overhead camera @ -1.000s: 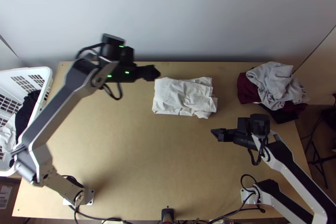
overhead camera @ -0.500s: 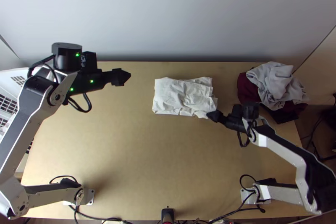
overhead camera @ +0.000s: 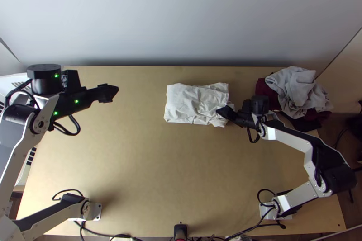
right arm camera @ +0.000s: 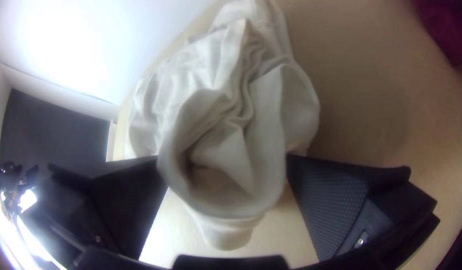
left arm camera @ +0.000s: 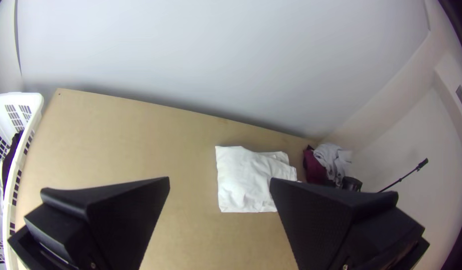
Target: Fold the t-shirt
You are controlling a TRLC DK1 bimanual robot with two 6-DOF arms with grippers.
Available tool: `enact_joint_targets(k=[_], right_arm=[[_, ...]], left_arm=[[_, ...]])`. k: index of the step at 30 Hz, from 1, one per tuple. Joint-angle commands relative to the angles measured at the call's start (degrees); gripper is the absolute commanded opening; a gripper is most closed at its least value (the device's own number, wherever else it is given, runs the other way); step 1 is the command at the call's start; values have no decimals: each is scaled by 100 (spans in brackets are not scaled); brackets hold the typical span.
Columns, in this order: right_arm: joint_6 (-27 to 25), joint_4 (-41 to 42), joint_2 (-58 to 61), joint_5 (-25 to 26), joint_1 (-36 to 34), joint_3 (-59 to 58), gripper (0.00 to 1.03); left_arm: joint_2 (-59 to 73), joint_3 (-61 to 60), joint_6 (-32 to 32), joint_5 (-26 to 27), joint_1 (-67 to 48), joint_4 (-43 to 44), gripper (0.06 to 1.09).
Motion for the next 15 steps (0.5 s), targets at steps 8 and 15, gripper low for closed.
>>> enact_joint_targets(k=[8,15], right_arm=[[50,-385,1401,-2,463,1499,98],[-381,-1141,1893,7,630,2378,75]], left_arm=[[-482,-568,261,-12,712,109,103],[-597,-841,428,-12,905,109,103]])
